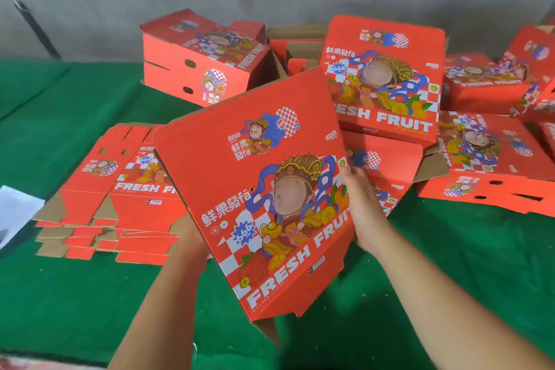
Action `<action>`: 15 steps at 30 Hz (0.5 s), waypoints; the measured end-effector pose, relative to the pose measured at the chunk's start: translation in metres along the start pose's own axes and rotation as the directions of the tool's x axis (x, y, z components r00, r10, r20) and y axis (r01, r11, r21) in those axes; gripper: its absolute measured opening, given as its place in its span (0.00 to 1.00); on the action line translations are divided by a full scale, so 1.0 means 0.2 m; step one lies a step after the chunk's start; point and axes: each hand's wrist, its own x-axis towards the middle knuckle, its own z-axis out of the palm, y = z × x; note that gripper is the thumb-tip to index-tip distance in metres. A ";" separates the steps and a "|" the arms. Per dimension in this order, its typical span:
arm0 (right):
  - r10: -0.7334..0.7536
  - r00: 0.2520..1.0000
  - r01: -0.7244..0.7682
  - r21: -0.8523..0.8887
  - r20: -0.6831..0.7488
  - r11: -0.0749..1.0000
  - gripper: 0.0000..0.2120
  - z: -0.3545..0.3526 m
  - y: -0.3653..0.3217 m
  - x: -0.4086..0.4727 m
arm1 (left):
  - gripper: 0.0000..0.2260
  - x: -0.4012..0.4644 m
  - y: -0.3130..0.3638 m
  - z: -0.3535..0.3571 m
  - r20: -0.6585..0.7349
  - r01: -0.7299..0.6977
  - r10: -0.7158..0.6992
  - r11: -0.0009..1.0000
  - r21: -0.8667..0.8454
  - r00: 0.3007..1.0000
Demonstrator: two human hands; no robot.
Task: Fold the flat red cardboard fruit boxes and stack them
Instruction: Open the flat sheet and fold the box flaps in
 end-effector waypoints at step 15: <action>0.206 0.968 -0.239 0.262 0.146 0.935 0.24 -0.06 -0.19 0.01 | 0.18 0.06 0.16 -0.10 0.345 -0.171 0.366 0.859 -0.483 0.864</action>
